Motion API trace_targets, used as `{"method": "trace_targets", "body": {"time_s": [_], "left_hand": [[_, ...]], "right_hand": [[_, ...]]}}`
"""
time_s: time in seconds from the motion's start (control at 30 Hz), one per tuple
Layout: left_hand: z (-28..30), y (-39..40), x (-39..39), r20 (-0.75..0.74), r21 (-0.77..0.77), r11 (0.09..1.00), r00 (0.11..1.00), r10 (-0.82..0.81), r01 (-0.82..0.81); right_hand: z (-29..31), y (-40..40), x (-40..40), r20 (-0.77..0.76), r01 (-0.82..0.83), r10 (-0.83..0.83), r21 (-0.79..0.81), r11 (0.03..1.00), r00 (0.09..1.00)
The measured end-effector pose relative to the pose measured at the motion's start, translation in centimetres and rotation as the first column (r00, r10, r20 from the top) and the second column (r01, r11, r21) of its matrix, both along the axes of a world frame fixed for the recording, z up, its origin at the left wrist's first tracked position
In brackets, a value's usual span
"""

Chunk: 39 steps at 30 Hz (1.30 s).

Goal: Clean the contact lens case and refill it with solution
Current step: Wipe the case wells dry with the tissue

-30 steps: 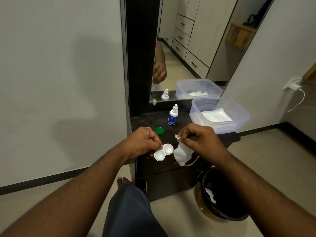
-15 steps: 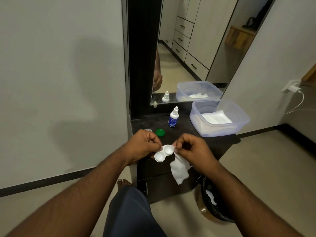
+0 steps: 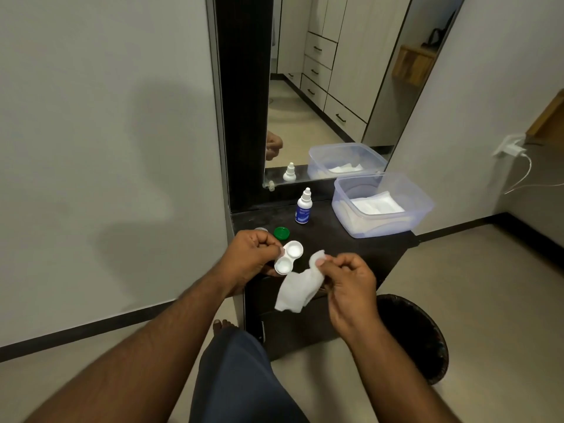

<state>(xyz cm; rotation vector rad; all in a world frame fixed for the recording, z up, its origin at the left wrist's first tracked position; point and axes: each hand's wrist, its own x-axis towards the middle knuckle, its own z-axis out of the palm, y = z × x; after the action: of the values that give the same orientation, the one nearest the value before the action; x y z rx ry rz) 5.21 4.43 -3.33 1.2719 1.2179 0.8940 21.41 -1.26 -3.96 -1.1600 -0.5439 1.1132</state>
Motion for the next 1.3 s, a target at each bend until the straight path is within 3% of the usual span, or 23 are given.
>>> {"method": "trace_targets", "body": {"time_s": [0.1, 0.17, 0.33, 0.43, 0.53, 0.67, 0.9, 0.97, 1.13, 1.2, 1.23, 1.3], "left_hand": [[0.4, -0.3, 0.0, 0.083, -0.015, 1.000, 0.996, -0.008, 0.010], [0.6, -0.4, 0.2, 0.075, 0.009, 1.000, 0.997, -0.018, 0.017], [0.4, -1.0, 0.9, -0.023, 0.117, 0.993, 1.000, 0.018, -0.015], [0.6, -1.3, 1.2, -0.022, 0.137, 0.990, 1.000, -0.016, 0.018], [1.0, -1.6, 1.0, 0.024, 0.073, 0.995, 0.997, -0.073, 0.071], [1.3, -1.5, 0.7, 0.190, -0.039, 0.991, 0.975, -0.117, 0.127], [1.8, -0.7, 0.8, 0.379, -0.349, 0.936, 0.921, 0.089, 0.054], [1.8, -0.6, 0.9, 0.335, -0.380, 0.924, 0.936, 0.105, 0.033], [1.6, -0.4, 0.8, 0.159, -0.268, 0.964, 0.987, 0.036, 0.008], [1.5, -0.1, 0.5, 0.106, -0.237, 0.971, 0.994, 0.030, -0.004], [1.4, 0.0, 0.4, 0.099, -0.230, 0.973, 0.995, 0.023, 0.001], [1.2, 0.2, 0.4, 0.103, -0.223, 0.974, 0.995, -0.001, 0.024]], "right_hand": [[0.6, 0.0, 1.8, -0.284, 0.109, -0.121, -0.057, 0.992, 0.951], [0.8, 0.0, 2.3, -0.298, 0.107, -0.130, -0.091, 0.990, 0.946], [1.3, 0.3, 1.2, 0.039, -0.099, 0.102, -0.076, 0.992, 0.994], [1.7, 0.9, 0.7, 0.086, -0.165, 0.171, -0.072, 0.984, 0.982], [1.7, 1.4, 0.5, 0.087, -0.189, 0.197, -0.097, 0.977, 0.976], [1.7, 1.5, 0.4, 0.082, -0.216, 0.219, -0.053, 0.975, 0.972], [1.3, 0.7, 0.5, 0.325, -0.251, 0.209, 0.093, 0.964, 0.922], [1.3, 0.4, 0.9, 0.387, -0.277, 0.219, 0.102, 0.955, 0.896], [0.7, -0.5, 1.9, 0.495, -0.237, 0.161, 0.095, 0.967, 0.854], [0.8, -0.3, 2.4, 0.308, -0.095, 0.064, 0.088, 0.992, 0.949], [0.9, -0.1, 2.7, 0.090, -0.013, 0.007, 0.076, 0.997, 0.996], [1.2, 0.4, 2.8, -0.265, 0.102, -0.097, 0.003, 0.995, 0.959]]}}
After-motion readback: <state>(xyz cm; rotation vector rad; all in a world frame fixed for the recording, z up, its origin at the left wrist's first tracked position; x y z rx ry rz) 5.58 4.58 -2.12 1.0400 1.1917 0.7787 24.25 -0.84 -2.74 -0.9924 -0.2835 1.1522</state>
